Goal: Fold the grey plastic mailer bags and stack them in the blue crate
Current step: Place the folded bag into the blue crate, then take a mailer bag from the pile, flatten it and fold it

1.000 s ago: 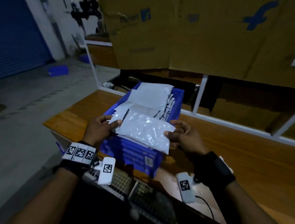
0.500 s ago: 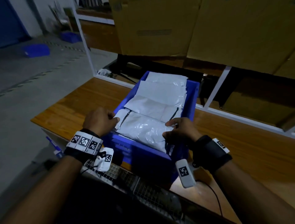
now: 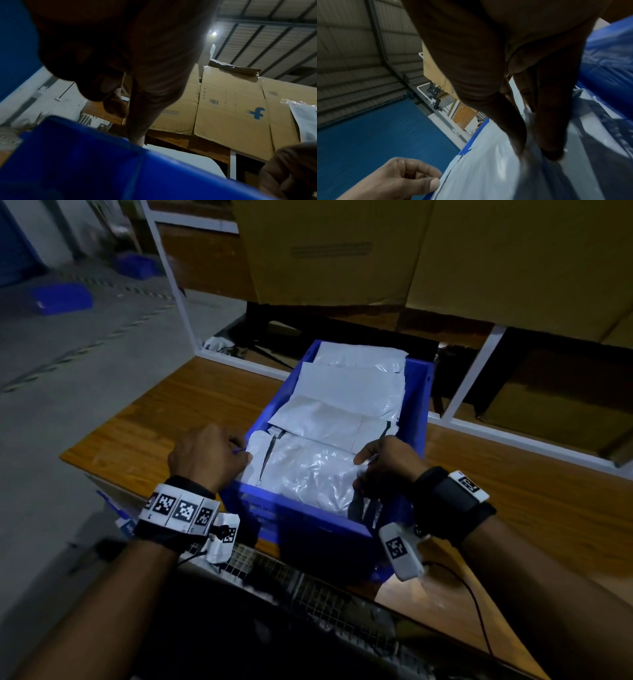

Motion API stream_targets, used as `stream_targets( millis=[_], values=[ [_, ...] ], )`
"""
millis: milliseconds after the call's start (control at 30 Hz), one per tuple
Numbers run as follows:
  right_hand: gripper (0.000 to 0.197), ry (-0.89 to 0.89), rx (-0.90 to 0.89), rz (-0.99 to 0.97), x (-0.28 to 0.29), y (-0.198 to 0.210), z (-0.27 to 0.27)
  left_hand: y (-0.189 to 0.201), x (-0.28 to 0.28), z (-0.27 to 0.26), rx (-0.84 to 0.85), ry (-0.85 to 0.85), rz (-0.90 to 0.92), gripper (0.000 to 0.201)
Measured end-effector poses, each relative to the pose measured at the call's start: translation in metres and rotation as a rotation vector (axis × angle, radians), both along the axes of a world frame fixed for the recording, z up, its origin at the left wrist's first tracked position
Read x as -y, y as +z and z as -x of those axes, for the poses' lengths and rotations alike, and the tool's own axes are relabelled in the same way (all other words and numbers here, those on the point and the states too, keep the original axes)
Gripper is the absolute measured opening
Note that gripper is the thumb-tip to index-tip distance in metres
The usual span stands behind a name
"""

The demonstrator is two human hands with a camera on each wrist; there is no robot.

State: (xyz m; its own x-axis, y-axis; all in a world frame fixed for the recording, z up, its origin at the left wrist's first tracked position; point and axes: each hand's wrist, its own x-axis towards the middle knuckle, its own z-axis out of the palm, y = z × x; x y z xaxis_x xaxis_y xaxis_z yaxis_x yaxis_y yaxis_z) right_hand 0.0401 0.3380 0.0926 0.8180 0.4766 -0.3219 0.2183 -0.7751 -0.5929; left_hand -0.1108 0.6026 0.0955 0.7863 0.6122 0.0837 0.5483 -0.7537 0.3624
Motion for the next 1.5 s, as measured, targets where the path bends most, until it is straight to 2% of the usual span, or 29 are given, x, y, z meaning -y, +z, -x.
stream_targets(
  millis=[100, 200, 300, 367, 467, 567, 667, 833, 1033, 1133, 1267, 1500],
  values=[
    [0.015, 0.075, 0.023, 0.073, -0.001, 0.004, 0.001, -0.001, 0.001, -0.001, -0.066, -0.025, 0.008, 0.012],
    [0.022, 0.053, 0.063, 0.072, 0.001, 0.006, -0.003, -0.003, 0.004, -0.001, -0.068, -0.020, 0.011, 0.010],
    [0.031, 0.071, 0.075, 0.055, 0.014, 0.015, -0.003, -0.001, 0.007, 0.002, -0.038, -0.039, -0.016, 0.018],
    [0.029, 0.082, 0.046, -0.029, 0.029, 0.027, 0.002, 0.009, 0.020, 0.007, 0.009, -0.083, -0.025, 0.024],
    [0.026, 0.022, -0.042, -0.266, 0.066, 0.044, 0.010, 0.029, 0.059, 0.012, 0.174, -0.171, 0.037, 0.018],
    [0.026, 0.050, 0.025, -0.362, 0.119, 0.046, 0.021, 0.042, 0.123, 0.010, 0.389, -0.273, 0.168, 0.020],
    [0.025, 0.019, -0.004, -0.376, 0.185, 0.033, 0.029, 0.034, 0.209, -0.005, 0.471, -0.373, 0.298, 0.020],
    [0.028, -0.199, -0.043, -0.388, 0.335, 0.005, 0.030, -0.011, 0.377, -0.050, 0.365, -0.568, 0.499, 0.018],
    [0.016, -0.467, 0.027, -0.420, 0.517, -0.016, 0.028, -0.049, 0.559, -0.082, 0.243, -0.843, 0.490, 0.018],
    [0.014, -0.583, 0.053, -0.453, 0.588, -0.025, 0.019, -0.054, 0.617, -0.101, 0.192, -0.934, 0.534, 0.015],
    [0.014, -0.742, 0.039, -0.489, 0.660, -0.040, -0.008, -0.056, 0.668, -0.139, 0.109, -1.004, 0.564, 0.017],
    [0.013, -1.107, 0.023, -0.488, 0.759, -0.057, -0.066, -0.071, 0.746, -0.237, 0.015, -0.961, 0.783, 0.018]
  ],
)
